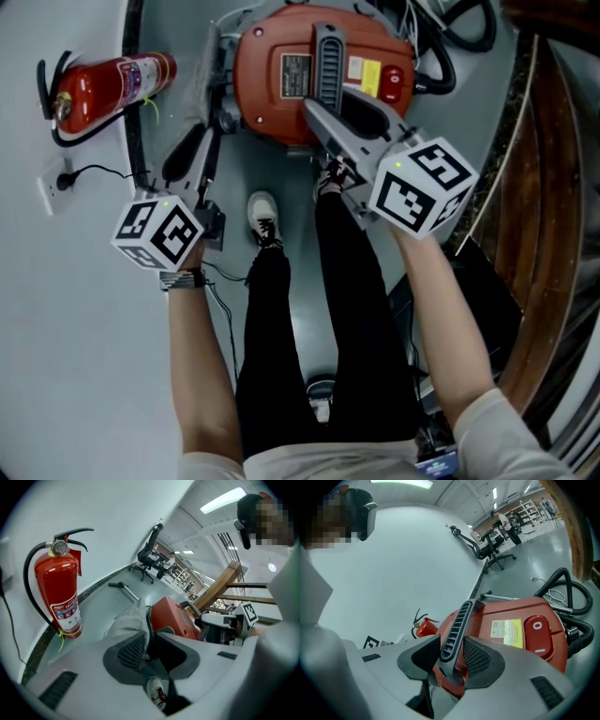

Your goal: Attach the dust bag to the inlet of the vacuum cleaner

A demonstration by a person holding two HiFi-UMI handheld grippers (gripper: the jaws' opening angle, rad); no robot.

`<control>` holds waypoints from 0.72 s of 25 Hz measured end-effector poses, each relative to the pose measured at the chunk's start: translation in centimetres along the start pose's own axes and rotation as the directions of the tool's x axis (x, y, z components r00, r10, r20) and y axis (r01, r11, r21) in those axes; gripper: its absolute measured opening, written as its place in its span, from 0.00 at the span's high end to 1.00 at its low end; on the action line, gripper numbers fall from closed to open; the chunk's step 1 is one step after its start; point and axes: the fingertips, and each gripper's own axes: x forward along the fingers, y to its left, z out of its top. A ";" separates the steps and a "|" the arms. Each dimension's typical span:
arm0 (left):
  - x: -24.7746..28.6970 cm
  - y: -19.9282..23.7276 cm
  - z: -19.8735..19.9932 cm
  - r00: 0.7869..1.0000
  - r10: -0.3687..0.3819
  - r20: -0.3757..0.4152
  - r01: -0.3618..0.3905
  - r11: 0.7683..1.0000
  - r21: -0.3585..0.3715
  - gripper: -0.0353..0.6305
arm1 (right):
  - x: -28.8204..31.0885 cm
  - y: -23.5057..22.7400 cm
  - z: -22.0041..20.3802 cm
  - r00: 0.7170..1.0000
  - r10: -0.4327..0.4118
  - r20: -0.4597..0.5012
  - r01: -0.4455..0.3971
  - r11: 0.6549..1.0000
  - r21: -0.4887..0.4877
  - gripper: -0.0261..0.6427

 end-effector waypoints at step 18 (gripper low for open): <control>-1.0 0.7 -2.0 0.980 0.190 -0.054 -0.171 0.952 0.253 0.80 | 0.0 0.0 0.0 1.000 0.002 -0.001 -0.002 1.000 0.001 0.74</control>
